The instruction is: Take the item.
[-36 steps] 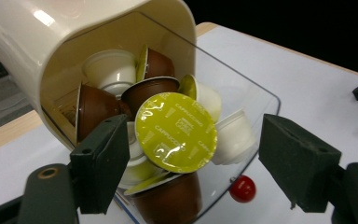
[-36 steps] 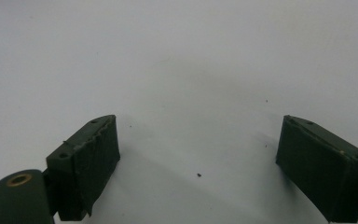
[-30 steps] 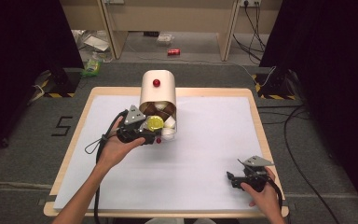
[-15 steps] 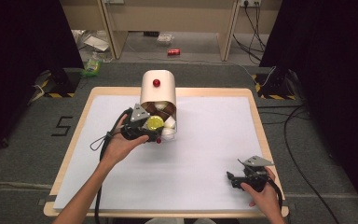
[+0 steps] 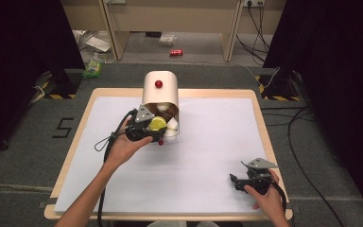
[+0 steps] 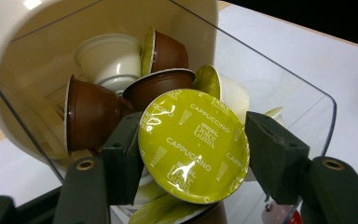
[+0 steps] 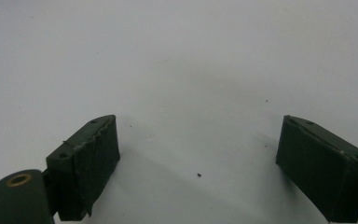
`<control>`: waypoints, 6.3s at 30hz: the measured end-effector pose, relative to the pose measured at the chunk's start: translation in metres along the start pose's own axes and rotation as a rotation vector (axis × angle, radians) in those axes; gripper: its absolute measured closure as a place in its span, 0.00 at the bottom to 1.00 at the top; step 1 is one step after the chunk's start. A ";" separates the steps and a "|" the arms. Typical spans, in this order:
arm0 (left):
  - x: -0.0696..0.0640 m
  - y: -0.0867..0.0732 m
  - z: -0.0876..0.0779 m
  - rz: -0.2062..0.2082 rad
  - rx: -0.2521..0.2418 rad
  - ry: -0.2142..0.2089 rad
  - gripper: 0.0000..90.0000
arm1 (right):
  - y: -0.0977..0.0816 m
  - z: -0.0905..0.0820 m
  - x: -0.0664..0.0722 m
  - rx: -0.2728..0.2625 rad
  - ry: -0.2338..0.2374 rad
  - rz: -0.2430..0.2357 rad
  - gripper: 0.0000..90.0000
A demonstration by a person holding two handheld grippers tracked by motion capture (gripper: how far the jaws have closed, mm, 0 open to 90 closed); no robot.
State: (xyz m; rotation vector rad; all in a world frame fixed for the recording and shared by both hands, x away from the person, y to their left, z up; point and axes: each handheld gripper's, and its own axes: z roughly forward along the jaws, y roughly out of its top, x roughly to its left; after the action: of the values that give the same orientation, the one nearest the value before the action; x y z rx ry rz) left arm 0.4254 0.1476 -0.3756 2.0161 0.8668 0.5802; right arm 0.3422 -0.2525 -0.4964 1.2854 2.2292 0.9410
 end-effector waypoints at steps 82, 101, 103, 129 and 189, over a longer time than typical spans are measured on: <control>0.075 -0.084 -0.061 -0.196 -0.003 0.126 0.44 | 0.000 0.000 0.000 0.000 0.001 0.001 0.15; 0.081 -0.132 -0.040 -0.268 0.060 0.126 0.44 | 0.000 0.000 0.000 0.000 0.000 0.001 0.15; 0.081 -0.134 -0.039 -0.265 0.067 0.129 0.44 | 0.000 0.000 0.000 0.000 0.001 0.001 0.15; 0.087 -0.151 -0.028 -0.307 0.078 0.145 0.44 | 0.000 0.000 0.000 0.000 0.001 0.000 0.15; 0.040 -0.131 -0.033 -0.230 0.046 0.098 0.19 | 0.000 0.000 0.000 0.000 0.001 0.000 0.15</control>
State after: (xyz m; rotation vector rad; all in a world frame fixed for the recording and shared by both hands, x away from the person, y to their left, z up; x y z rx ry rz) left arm 0.3823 0.2483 -0.4647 1.9073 1.1621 0.5360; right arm 0.3423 -0.2524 -0.4965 1.2847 2.2297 0.9422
